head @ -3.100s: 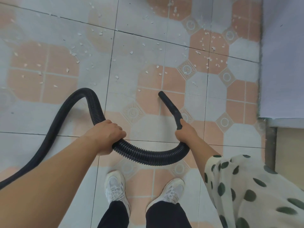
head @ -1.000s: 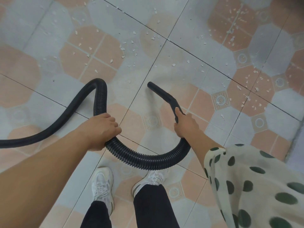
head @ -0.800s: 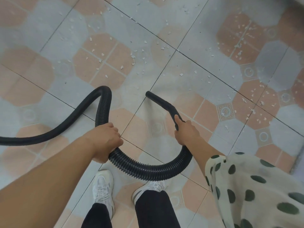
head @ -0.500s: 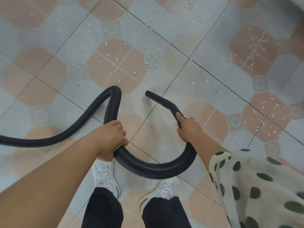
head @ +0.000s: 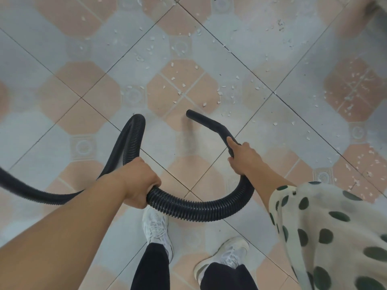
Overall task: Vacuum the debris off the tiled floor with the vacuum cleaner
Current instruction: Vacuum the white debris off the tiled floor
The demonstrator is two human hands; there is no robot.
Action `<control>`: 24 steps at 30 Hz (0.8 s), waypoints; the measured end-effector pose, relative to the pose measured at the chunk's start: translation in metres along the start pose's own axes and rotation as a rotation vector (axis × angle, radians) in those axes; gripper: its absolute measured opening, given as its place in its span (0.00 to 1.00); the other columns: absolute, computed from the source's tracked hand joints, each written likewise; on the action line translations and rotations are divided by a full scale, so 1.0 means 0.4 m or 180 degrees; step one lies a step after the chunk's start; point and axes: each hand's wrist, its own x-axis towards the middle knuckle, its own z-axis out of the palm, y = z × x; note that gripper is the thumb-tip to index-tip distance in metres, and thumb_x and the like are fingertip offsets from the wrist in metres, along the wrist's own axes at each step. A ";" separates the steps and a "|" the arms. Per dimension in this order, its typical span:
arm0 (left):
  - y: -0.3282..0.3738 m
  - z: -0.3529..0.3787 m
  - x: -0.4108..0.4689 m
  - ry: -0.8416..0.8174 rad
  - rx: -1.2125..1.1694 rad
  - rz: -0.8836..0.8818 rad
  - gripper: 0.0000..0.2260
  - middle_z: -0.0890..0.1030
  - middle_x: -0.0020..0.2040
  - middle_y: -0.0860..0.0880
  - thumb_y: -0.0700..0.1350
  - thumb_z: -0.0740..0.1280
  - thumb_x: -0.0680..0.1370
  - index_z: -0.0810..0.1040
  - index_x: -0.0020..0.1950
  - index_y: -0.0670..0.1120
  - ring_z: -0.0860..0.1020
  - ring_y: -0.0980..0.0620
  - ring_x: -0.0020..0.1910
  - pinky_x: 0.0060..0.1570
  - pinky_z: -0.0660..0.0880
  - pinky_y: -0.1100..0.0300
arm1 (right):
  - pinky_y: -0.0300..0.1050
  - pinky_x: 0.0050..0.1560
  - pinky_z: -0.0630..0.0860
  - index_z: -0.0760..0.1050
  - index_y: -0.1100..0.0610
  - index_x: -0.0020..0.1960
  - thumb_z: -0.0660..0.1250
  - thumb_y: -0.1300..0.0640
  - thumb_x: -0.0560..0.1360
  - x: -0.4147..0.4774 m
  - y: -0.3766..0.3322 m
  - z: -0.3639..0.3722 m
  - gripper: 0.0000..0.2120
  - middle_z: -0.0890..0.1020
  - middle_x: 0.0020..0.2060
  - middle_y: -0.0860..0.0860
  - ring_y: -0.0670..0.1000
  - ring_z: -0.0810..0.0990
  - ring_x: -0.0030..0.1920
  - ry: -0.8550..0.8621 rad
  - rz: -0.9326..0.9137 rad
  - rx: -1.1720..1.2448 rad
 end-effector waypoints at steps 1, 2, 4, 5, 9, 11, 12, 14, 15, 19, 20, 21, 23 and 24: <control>-0.013 0.001 -0.009 0.0021 0.0009 -0.0016 0.05 0.74 0.31 0.54 0.50 0.61 0.65 0.67 0.35 0.51 0.73 0.52 0.36 0.49 0.60 0.60 | 0.50 0.47 0.76 0.48 0.43 0.79 0.60 0.52 0.81 0.007 -0.018 -0.007 0.32 0.69 0.59 0.59 0.58 0.74 0.47 0.0006 -0.0010 -0.0019; -0.027 0.005 -0.020 0.0029 0.0015 -0.0045 0.05 0.74 0.31 0.54 0.50 0.61 0.65 0.67 0.34 0.51 0.73 0.52 0.36 0.48 0.60 0.60 | 0.51 0.48 0.77 0.48 0.43 0.79 0.60 0.52 0.81 0.013 -0.038 -0.012 0.32 0.69 0.59 0.59 0.58 0.74 0.47 -0.0001 -0.0024 -0.0038; -0.059 0.017 -0.046 0.0025 -0.0006 -0.0116 0.06 0.73 0.31 0.54 0.51 0.62 0.65 0.66 0.34 0.51 0.72 0.52 0.35 0.47 0.60 0.60 | 0.51 0.48 0.77 0.47 0.42 0.79 0.61 0.52 0.81 0.028 -0.084 -0.022 0.32 0.69 0.59 0.59 0.57 0.74 0.46 -0.0021 -0.0060 -0.0073; -0.071 0.023 -0.055 0.0002 -0.0028 -0.0143 0.07 0.73 0.31 0.55 0.51 0.62 0.66 0.65 0.34 0.51 0.72 0.52 0.35 0.46 0.60 0.60 | 0.50 0.48 0.77 0.47 0.42 0.79 0.61 0.53 0.81 0.032 -0.103 -0.027 0.32 0.69 0.59 0.59 0.57 0.74 0.45 -0.0030 -0.0072 -0.0076; -0.126 0.038 -0.086 0.0045 -0.0118 -0.0189 0.05 0.74 0.32 0.55 0.51 0.62 0.66 0.67 0.35 0.52 0.74 0.52 0.37 0.50 0.63 0.59 | 0.50 0.49 0.78 0.47 0.43 0.79 0.61 0.53 0.81 0.049 -0.175 -0.038 0.32 0.69 0.58 0.59 0.57 0.74 0.45 -0.0029 -0.0204 -0.0148; -0.152 0.038 -0.097 0.0127 -0.0123 -0.0187 0.05 0.73 0.32 0.55 0.50 0.61 0.66 0.66 0.34 0.51 0.73 0.52 0.37 0.49 0.63 0.59 | 0.53 0.52 0.79 0.48 0.42 0.79 0.61 0.52 0.81 0.058 -0.209 -0.040 0.32 0.69 0.58 0.58 0.58 0.77 0.47 -0.0039 -0.0264 -0.0190; -0.164 0.037 -0.101 0.0153 -0.0131 -0.0185 0.05 0.73 0.32 0.55 0.49 0.62 0.66 0.66 0.34 0.52 0.73 0.52 0.37 0.48 0.62 0.60 | 0.53 0.53 0.79 0.48 0.42 0.79 0.61 0.52 0.81 0.062 -0.224 -0.041 0.32 0.69 0.58 0.58 0.59 0.78 0.49 -0.0050 -0.0295 -0.0206; -0.196 0.039 -0.114 0.0226 -0.0166 -0.0225 0.06 0.73 0.32 0.55 0.48 0.62 0.67 0.65 0.34 0.52 0.73 0.52 0.38 0.47 0.63 0.60 | 0.54 0.54 0.79 0.48 0.42 0.79 0.61 0.52 0.81 0.069 -0.259 -0.047 0.32 0.69 0.59 0.58 0.59 0.78 0.50 -0.0089 -0.0340 -0.0253; -0.212 0.041 -0.120 0.0280 -0.0168 -0.0251 0.06 0.72 0.32 0.55 0.48 0.62 0.68 0.65 0.34 0.52 0.73 0.52 0.39 0.47 0.63 0.60 | 0.54 0.55 0.79 0.47 0.42 0.79 0.61 0.52 0.81 0.072 -0.275 -0.052 0.32 0.69 0.59 0.58 0.59 0.78 0.50 -0.0096 -0.0348 -0.0272; -0.255 0.047 -0.139 0.0426 -0.0195 -0.0363 0.04 0.73 0.36 0.55 0.47 0.61 0.70 0.67 0.38 0.53 0.73 0.51 0.44 0.48 0.64 0.60 | 0.53 0.55 0.79 0.47 0.42 0.79 0.60 0.52 0.82 0.080 -0.322 -0.067 0.32 0.69 0.60 0.59 0.60 0.78 0.52 -0.0105 -0.0388 -0.0344; -0.266 0.050 -0.146 0.0443 -0.0205 -0.0382 0.03 0.73 0.37 0.55 0.46 0.61 0.71 0.67 0.39 0.53 0.73 0.51 0.45 0.50 0.66 0.59 | 0.53 0.55 0.79 0.47 0.43 0.79 0.60 0.52 0.82 0.082 -0.337 -0.070 0.32 0.69 0.61 0.59 0.60 0.78 0.52 -0.0124 -0.0413 -0.0354; -0.275 0.053 -0.153 0.0460 -0.0205 -0.0395 0.03 0.73 0.38 0.55 0.46 0.61 0.71 0.67 0.39 0.54 0.73 0.51 0.46 0.52 0.67 0.59 | 0.53 0.55 0.79 0.47 0.43 0.79 0.60 0.52 0.82 0.082 -0.351 -0.071 0.32 0.69 0.61 0.59 0.60 0.78 0.52 -0.0143 -0.0441 -0.0361; -0.294 0.057 -0.166 0.0491 -0.0209 -0.0425 0.03 0.73 0.40 0.55 0.46 0.61 0.72 0.67 0.41 0.54 0.72 0.51 0.48 0.55 0.67 0.58 | 0.53 0.55 0.79 0.46 0.42 0.79 0.60 0.52 0.82 0.085 -0.377 -0.073 0.32 0.69 0.61 0.59 0.60 0.78 0.52 -0.0172 -0.0469 -0.0391; -0.304 0.059 -0.173 0.0504 -0.0209 -0.0445 0.04 0.72 0.40 0.56 0.46 0.61 0.73 0.66 0.41 0.54 0.72 0.51 0.48 0.56 0.67 0.57 | 0.53 0.55 0.79 0.46 0.42 0.79 0.60 0.52 0.82 0.087 -0.393 -0.077 0.32 0.69 0.61 0.59 0.60 0.78 0.52 -0.0178 -0.0475 -0.0408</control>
